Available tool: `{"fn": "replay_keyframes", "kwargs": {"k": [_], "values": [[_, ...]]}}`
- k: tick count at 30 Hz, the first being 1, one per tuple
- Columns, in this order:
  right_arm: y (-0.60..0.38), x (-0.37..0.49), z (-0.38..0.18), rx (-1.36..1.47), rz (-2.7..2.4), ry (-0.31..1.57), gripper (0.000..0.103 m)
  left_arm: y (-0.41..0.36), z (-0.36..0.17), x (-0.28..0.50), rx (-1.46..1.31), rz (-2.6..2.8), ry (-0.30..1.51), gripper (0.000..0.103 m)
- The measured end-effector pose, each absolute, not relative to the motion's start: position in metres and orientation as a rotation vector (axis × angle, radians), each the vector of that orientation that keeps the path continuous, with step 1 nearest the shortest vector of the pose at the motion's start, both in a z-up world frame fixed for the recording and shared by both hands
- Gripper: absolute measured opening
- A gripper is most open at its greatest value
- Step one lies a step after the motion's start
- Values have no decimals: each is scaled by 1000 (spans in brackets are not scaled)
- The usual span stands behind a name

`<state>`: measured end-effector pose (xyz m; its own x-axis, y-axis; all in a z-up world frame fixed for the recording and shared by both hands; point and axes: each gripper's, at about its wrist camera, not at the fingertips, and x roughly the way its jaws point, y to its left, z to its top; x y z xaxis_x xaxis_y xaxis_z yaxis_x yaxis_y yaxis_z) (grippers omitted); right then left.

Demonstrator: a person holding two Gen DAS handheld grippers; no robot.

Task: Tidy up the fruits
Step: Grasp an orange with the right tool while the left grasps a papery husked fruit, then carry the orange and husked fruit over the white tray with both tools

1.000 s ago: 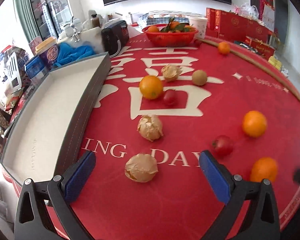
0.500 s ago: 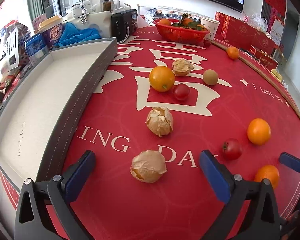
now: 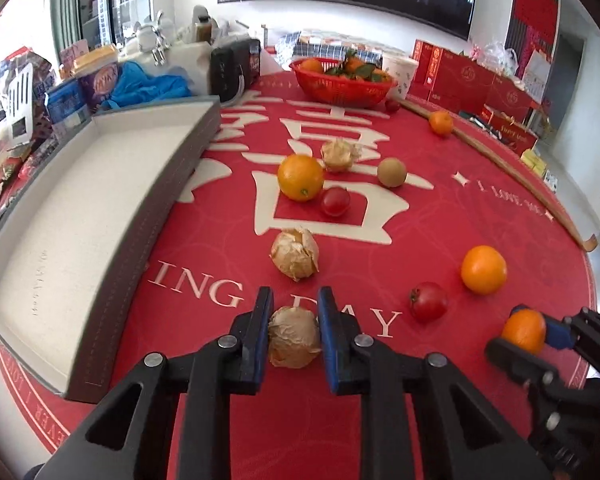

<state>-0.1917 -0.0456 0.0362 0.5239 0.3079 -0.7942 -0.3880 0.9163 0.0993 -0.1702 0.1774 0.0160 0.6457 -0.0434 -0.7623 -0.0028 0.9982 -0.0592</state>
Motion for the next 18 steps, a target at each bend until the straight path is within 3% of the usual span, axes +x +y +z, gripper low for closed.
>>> {"fn": "replay_keyframes", "kwargs": {"k": [10,18], "values": [[-39,-161,71,-38,417,911,37,222,67,-144,-141,32,736,25],[31,-123,110,-87,500,849,37,300,81,-106,-207,202,679,25]]}}
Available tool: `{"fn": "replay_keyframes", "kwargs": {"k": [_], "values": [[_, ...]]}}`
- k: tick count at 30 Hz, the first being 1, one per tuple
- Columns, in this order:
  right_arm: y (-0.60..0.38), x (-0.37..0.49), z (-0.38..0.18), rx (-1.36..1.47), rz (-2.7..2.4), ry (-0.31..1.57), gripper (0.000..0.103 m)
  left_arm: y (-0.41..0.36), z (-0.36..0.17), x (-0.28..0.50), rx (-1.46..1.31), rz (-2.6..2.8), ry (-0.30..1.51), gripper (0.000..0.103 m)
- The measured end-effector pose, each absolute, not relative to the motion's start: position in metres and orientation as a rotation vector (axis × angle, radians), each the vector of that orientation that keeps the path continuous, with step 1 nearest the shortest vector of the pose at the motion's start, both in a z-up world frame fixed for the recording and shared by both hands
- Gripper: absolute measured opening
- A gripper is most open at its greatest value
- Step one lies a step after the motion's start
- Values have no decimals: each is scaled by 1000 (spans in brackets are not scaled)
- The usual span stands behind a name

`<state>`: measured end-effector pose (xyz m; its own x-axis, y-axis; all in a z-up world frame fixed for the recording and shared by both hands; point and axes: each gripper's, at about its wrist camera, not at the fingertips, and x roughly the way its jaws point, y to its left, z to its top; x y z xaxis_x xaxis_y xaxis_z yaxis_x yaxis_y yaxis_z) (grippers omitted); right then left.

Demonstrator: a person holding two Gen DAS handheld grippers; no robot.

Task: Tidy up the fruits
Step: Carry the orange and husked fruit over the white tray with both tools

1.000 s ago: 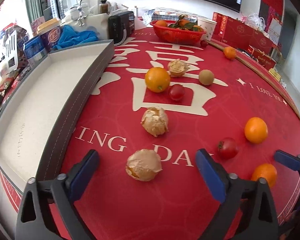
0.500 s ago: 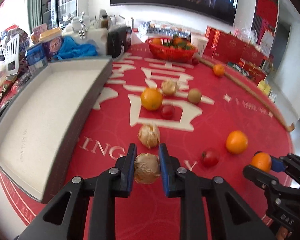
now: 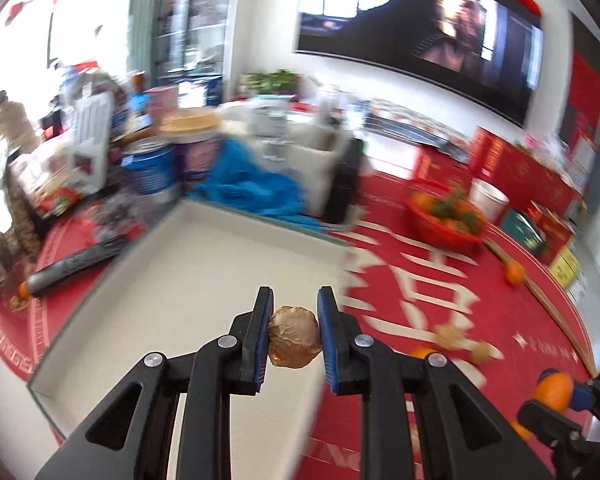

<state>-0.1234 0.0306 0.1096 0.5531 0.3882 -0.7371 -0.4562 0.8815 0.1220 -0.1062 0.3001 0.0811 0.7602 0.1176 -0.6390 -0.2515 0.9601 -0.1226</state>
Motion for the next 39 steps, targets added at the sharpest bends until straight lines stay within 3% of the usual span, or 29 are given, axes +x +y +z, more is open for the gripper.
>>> {"fn": "replay_keyframes", "kwargs": {"k": [9,16,39], "values": [[139,-69,106,-116,650,887,37,374,64,-109,-317,378,711,25],[194,-38,93,-136,689,932,37,391,50,-104,-361,398,761,25],[208,-24,43,-171,677,1086,37,382,24,-102,-408,329,880,25]]}}
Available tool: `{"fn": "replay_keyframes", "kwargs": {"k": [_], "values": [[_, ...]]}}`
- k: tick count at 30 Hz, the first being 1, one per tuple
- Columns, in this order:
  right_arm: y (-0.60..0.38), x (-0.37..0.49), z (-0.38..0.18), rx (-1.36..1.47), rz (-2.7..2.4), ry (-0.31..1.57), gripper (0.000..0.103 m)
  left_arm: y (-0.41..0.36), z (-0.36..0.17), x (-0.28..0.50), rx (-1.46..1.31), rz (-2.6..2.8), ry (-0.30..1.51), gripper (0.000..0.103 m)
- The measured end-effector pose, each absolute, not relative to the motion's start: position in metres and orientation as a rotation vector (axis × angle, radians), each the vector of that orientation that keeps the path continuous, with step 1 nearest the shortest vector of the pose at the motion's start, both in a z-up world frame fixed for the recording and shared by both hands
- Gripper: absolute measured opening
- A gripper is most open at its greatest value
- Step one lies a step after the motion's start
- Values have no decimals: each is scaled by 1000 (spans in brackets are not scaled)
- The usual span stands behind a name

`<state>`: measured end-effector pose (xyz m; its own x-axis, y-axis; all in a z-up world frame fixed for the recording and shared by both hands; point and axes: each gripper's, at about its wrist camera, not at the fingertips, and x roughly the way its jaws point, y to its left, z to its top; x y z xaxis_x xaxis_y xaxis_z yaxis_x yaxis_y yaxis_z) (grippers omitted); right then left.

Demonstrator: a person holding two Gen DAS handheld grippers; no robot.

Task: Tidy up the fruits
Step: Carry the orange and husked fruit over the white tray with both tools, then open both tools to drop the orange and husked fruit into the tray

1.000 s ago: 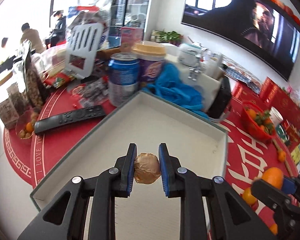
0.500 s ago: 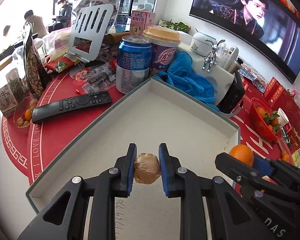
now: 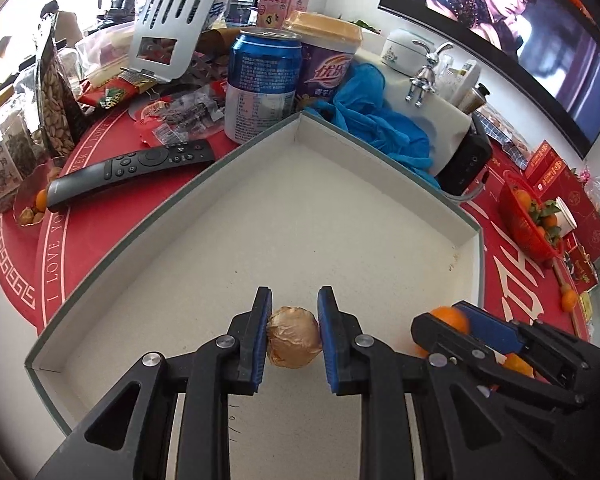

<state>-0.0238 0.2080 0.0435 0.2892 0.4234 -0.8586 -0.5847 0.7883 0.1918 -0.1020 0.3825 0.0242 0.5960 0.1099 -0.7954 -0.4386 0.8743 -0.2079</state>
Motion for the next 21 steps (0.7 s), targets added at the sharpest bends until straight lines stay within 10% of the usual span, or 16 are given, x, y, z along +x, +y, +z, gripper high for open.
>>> {"fn": "replay_keyframes", "kwargs": {"k": [6,9,14,21], "values": [[211,-38,53,-258,687,1018,37,388,26,-106,-425,363,863,31],[214,-39,61,-288,680,970,44,391,35,-111,-398,431,823,56],[192,-33,76,-252,604,909,103,389,55,-125,-348,481,695,82],[123,-42,109,-86,522,826,103,342,73,-124,-323,238,628,90]]}}
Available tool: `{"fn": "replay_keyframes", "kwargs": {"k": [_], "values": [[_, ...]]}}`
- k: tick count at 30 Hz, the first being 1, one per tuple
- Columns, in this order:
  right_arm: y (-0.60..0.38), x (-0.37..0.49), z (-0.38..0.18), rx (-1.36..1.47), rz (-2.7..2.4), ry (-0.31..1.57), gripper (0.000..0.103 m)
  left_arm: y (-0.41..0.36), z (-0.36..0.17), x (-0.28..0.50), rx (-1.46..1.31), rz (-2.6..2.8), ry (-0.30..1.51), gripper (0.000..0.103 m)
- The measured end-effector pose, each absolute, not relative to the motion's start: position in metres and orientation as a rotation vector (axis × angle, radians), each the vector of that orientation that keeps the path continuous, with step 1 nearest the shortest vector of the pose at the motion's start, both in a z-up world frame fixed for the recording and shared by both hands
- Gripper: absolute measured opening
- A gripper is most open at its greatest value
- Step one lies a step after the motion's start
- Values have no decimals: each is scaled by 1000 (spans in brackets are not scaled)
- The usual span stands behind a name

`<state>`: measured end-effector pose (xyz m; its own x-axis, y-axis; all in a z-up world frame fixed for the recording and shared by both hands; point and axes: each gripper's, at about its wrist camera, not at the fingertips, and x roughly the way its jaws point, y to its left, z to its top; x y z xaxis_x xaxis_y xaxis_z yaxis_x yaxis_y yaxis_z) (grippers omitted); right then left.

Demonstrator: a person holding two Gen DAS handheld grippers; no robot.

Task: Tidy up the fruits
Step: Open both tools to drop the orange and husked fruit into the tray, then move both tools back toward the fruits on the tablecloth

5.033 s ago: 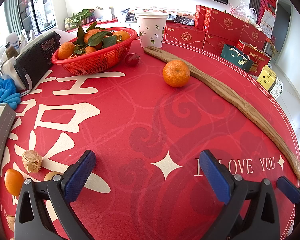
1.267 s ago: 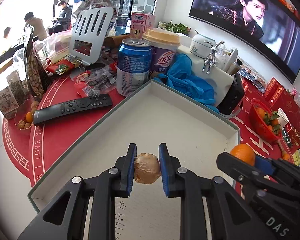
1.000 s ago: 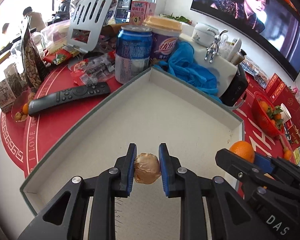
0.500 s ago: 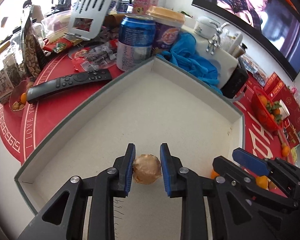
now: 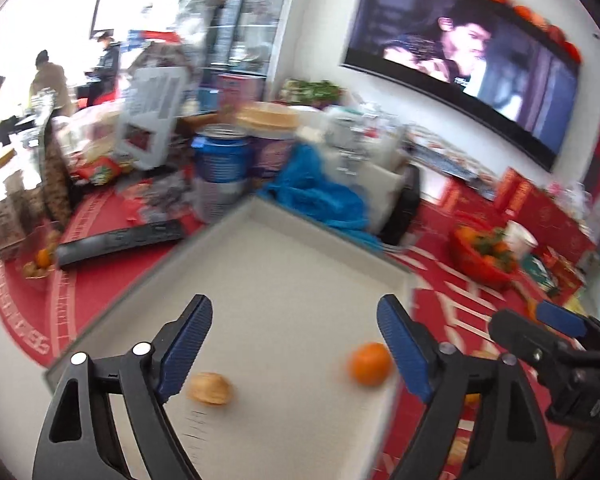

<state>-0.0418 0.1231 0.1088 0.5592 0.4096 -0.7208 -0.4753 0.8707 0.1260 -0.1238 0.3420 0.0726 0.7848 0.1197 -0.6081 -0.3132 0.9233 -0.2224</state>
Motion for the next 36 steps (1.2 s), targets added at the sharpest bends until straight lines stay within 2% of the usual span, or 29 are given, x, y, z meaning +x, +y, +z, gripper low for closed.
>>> {"fn": "replay_keyframes", "kwargs": {"k": [10,19,22,36], "values": [[-9,-46,106,146,362,874,103,237,62,-114,-188,-79,710,91],[-127,-54,52,321,125,869,103,198,40,-114,-62,-87,753,91],[-154,-44,28,465,84,992,103,195,33,-108,-57,-93,784,91],[-162,-51,32,421,60,979,103,178,20,-112,39,-147,833,91]]}}
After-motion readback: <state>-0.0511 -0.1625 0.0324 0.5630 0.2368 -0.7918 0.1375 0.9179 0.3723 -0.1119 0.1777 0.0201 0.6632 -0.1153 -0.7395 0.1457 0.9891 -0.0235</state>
